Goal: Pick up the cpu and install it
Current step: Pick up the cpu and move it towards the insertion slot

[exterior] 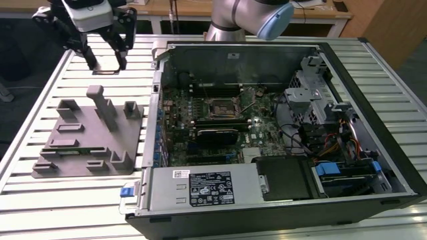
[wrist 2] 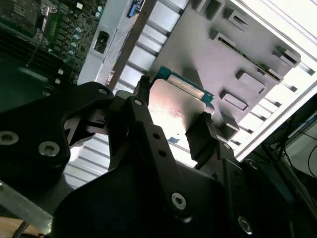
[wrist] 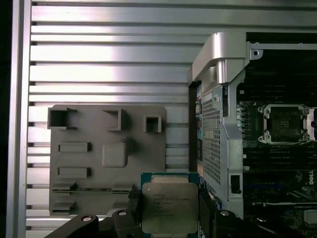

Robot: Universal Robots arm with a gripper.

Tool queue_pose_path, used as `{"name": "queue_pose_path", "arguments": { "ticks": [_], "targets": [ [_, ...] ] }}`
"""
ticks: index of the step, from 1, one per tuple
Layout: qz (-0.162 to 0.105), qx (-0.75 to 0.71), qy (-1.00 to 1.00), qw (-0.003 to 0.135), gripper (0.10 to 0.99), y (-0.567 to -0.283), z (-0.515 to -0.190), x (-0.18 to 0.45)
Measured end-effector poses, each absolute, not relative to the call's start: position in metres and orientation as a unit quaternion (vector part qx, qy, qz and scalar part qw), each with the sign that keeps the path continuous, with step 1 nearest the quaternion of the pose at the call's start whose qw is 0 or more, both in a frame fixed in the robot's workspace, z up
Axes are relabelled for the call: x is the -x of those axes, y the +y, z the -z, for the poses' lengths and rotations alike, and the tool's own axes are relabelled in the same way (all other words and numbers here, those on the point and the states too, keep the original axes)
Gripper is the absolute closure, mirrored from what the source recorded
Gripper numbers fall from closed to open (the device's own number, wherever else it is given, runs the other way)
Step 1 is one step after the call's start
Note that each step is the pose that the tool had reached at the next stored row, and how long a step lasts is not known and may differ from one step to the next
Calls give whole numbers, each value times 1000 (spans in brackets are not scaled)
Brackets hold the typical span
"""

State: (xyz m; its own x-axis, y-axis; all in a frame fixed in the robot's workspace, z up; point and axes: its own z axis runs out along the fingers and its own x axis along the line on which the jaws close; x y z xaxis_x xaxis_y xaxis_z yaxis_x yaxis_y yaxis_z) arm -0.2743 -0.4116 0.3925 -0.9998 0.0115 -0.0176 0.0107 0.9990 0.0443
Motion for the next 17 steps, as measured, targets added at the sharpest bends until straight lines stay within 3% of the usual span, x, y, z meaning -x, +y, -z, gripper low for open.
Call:
{"name": "queue_pose_path", "arguments": {
  "ticks": [17],
  "targets": [
    [-22,-6,1000,9,541,-412,-393,225]
  ]
}}
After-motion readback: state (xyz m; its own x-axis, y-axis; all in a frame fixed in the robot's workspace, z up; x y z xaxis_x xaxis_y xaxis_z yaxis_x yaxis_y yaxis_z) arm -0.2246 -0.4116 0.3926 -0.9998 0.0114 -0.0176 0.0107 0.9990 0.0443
